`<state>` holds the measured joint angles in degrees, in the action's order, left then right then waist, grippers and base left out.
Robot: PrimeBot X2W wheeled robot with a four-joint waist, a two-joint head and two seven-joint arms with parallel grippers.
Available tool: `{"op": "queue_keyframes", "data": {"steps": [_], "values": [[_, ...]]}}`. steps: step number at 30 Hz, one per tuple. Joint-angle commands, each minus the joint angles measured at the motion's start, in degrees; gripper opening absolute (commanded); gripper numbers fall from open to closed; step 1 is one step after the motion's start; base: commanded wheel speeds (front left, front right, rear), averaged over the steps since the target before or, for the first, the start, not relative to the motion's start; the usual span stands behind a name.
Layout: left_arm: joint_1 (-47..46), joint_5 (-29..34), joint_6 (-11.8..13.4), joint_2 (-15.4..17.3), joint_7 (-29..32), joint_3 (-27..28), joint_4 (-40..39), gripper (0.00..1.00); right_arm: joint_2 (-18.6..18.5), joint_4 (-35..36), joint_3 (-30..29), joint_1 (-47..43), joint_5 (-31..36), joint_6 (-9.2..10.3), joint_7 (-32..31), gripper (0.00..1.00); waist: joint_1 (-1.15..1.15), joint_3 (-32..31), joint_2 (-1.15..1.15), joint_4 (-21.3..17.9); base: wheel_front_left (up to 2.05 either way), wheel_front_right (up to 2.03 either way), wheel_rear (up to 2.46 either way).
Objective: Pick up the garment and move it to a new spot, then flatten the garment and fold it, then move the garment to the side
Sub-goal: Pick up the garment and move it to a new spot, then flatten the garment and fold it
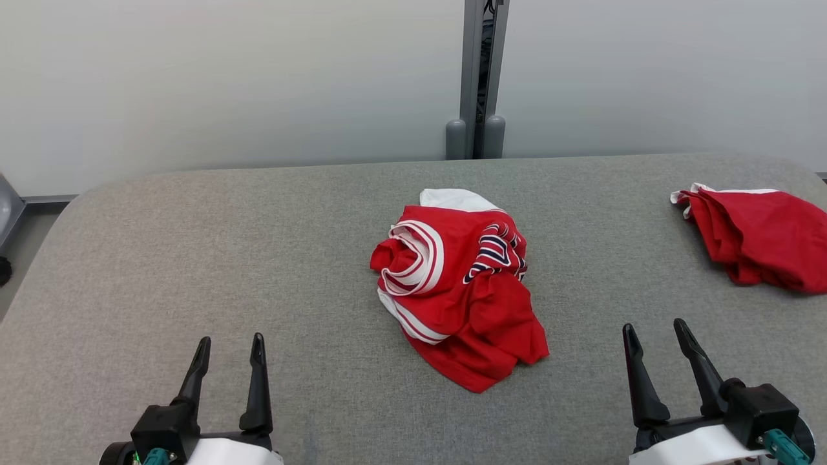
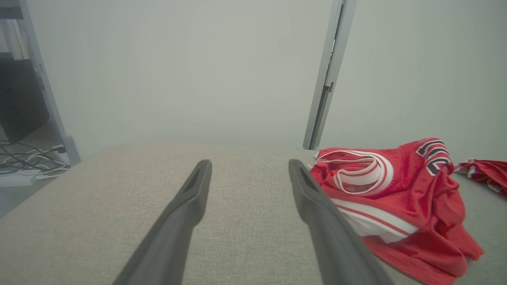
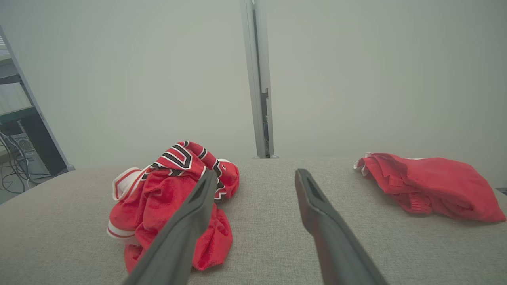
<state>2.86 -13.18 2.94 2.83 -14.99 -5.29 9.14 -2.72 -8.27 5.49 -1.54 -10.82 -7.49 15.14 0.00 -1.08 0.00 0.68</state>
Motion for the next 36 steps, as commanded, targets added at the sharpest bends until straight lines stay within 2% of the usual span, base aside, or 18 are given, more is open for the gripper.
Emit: {"op": "queue_keyframes", "data": {"steps": [1,8,16,26,36], "values": [[-0.03,-0.09,0.29,0.17,-0.22,-0.15,0.03,1.0,-0.36,-0.09,-0.07,0.07,-0.31,-0.01,0.0,1.0,0.0,0.06,0.0,-0.11,0.0,0.0,0.0],[-0.62,-0.08,0.48,0.16,-0.22,-1.09,1.16,1.0,-0.36,-0.21,0.42,0.49,-0.25,-0.01,0.0,1.0,0.0,-0.07,0.0,-0.3,0.0,0.0,0.0],[-4.04,6.56,-4.73,1.22,-0.22,-5.54,6.24,1.0,-0.38,-0.21,1.74,1.03,0.16,-0.01,0.0,1.0,0.0,1.03,0.0,-1.03,0.0,0.0,0.0],[-15.46,9.53,-8.5,0.83,-0.22,-10.6,17.18,1.0,-0.92,-0.23,2.64,3.04,0.62,0.0,0.0,1.0,0.0,4.63,0.0,-3.35,0.0,0.0,0.0],[-27.98,13.05,-7.87,0.54,-0.21,-14.95,29.81,1.0,-1.48,0.08,3.61,6.07,-0.06,-0.01,0.0,1.0,0.0,9.62,0.0,-6.14,0.0,0.0,0.0]]}}
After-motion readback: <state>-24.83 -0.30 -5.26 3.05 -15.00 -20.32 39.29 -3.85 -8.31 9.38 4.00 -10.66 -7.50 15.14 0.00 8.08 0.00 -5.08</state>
